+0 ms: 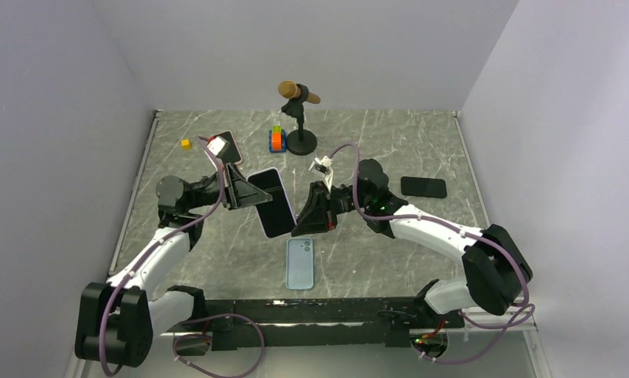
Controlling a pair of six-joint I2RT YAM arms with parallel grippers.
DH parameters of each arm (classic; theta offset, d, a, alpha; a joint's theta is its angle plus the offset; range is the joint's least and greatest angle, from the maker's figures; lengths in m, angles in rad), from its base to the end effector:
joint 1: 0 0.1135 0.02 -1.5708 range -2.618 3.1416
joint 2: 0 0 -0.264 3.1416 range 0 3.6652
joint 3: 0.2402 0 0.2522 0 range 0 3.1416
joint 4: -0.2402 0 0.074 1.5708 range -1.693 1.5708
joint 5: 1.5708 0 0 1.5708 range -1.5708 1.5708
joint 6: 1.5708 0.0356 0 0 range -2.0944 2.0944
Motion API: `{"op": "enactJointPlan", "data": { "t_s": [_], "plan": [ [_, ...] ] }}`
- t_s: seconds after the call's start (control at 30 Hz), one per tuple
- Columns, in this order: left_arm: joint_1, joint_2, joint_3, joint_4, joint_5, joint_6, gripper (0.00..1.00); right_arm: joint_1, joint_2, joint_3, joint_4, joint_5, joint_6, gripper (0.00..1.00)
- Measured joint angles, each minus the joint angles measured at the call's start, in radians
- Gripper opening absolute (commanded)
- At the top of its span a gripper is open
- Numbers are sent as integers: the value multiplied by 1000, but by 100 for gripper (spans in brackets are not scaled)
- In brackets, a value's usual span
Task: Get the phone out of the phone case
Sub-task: Remove the phone case from the phone.
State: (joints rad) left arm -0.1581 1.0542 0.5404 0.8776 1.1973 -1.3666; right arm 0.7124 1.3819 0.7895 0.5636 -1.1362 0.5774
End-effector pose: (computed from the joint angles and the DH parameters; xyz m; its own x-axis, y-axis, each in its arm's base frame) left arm 0.2058 -0.0664 0.3059 -0.8264 -0.2300 -0.5139 0.5300 -0.0096 -0.8480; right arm 0.2030 0.2180 0.2832 -0.5430 -0.1653 -0.8233 -0.7936 -0.2193 0.5675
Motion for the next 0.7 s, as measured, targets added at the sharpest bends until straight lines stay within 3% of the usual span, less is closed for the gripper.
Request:
{"op": "enactJointPlan", "data": {
  "t_s": [0.27, 0.47, 0.7],
  "plan": [
    [18, 126, -52, 477, 8, -321, 0, 3, 48, 93, -37, -113, -109, 0],
    [19, 147, -57, 563, 8, -402, 0, 7, 74, 150, -92, -185, -169, 0],
    [15, 119, -57, 554, 5, -407, 0, 7, 102, 198, -215, -212, -257, 0]
  ]
}}
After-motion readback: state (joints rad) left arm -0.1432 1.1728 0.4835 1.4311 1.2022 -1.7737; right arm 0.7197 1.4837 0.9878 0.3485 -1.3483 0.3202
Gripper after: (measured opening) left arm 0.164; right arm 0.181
